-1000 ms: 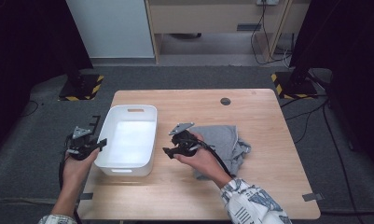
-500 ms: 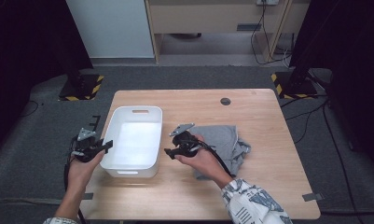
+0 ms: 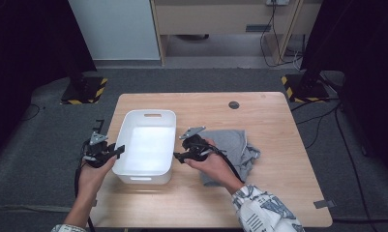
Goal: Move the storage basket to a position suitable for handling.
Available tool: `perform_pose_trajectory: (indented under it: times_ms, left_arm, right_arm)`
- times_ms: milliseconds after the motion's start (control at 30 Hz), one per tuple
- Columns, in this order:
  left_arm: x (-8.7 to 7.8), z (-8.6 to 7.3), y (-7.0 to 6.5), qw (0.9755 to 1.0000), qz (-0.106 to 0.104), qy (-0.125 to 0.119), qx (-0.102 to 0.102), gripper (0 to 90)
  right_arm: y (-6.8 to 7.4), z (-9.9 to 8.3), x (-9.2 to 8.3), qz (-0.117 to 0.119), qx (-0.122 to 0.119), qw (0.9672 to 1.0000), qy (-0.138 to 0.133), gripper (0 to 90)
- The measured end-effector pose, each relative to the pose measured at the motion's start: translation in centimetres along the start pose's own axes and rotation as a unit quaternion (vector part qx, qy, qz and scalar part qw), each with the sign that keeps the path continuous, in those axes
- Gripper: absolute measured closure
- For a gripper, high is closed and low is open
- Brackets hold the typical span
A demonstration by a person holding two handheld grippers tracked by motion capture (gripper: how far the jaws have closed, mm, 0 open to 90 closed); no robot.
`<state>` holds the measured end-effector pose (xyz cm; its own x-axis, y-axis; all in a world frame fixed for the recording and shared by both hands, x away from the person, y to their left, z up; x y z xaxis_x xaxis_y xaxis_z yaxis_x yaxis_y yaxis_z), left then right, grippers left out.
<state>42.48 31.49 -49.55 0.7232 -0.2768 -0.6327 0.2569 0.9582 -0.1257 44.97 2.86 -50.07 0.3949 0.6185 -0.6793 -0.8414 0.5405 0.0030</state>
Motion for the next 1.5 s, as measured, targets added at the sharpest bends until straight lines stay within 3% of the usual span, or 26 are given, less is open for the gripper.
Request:
perform_pose_trajectory:
  times_ms: [533,967,1500]
  left_arm:
    - [2.2,1.3,-1.5,0.9999,0.012,0.0,-0.008,61.5]
    - [3.1,1.4,-2.6,0.9995,0.026,-0.003,-0.019,60.1]
    - [3.6,1.6,-3.5,0.9996,0.02,0.003,-0.02,59.3]
  right_arm:
    - [-1.8,-0.3,-0.4,-0.02,0.011,0.9997,0.01,42.3]
    - [-3.5,-0.4,-0.1,-0.035,0.02,0.999,0.02,42.6]
    - [-5.4,-0.3,0.1,-0.056,0.034,0.9974,0.029,46.5]
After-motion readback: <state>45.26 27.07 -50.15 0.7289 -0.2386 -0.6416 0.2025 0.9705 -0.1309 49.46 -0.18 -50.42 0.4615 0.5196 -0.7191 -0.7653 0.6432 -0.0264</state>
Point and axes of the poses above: each handheld gripper's, and its own axes: x roughly forward along the jaws, z roughly out of its top, y roughly to its left, the point moved 5 cm from there along x, roughly forward along the jaws, and after that the axes turned 5 degrees about -x, right-handed, at the moved point
